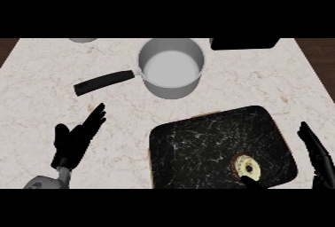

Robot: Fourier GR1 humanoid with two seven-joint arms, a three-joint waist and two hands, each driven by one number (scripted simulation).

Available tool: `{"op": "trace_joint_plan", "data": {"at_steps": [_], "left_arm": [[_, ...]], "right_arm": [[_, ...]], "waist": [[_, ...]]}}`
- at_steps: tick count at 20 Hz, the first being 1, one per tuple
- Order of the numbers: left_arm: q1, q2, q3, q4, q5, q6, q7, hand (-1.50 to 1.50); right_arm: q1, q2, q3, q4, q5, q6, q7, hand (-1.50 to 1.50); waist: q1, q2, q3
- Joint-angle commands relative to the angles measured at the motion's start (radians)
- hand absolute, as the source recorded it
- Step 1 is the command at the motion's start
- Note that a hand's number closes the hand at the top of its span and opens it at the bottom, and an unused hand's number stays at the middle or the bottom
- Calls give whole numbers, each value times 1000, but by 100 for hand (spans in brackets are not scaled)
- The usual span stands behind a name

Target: Pick the cupcake from the tray and place it in the pot

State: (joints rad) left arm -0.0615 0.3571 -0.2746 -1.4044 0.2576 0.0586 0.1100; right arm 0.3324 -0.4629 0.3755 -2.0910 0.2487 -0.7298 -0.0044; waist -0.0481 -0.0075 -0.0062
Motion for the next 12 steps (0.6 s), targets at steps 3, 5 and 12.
{"op": "trace_joint_plan", "data": {"at_steps": [3, 5, 12], "left_arm": [[0, -6, -13, 13, -12, -25, -14, 0], [-17, -40, -32, 39, -38, -10, -24, 0], [-51, -64, -17, 96, -44, -35, -39, 0]], "right_arm": [[151, -109, 26, -265, 115, 72, 406, -150], [79, -100, 0, -289, 135, 105, 565, -150], [-99, -92, 5, -242, 31, 277, 849, -150]], "waist": [[23, 6, -1], [44, 12, 1], [58, 13, 4]]}}
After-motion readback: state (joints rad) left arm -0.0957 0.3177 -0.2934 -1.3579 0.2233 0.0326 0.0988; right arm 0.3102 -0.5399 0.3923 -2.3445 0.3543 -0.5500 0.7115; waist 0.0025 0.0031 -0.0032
